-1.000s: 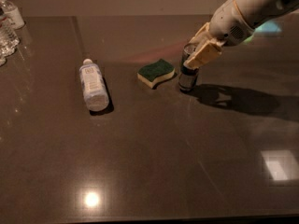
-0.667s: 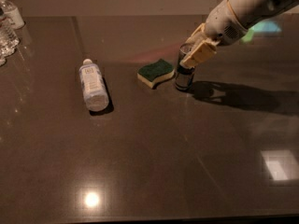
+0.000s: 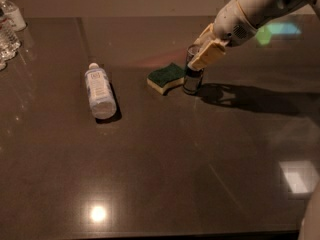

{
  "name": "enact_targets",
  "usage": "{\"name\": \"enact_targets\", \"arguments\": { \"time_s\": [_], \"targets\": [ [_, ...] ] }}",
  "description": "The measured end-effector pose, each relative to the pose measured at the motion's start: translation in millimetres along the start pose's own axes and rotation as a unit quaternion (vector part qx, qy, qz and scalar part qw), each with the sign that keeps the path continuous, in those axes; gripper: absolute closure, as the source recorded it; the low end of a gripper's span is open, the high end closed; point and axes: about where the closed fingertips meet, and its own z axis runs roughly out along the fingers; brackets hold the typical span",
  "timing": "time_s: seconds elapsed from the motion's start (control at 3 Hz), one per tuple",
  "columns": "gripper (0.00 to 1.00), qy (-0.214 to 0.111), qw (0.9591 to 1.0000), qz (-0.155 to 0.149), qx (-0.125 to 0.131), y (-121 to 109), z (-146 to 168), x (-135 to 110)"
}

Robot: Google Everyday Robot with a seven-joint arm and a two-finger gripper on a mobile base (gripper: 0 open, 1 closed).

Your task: Move redbull can near sponge

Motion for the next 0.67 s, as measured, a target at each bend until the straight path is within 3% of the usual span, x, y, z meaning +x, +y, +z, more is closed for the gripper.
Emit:
{"name": "enact_targets", "arguments": {
  "time_s": [0.67],
  "targets": [
    [0.12,-0.001,1.0,-0.001,-0.003,-0.5,5.1,-1.3]
  ]
}}
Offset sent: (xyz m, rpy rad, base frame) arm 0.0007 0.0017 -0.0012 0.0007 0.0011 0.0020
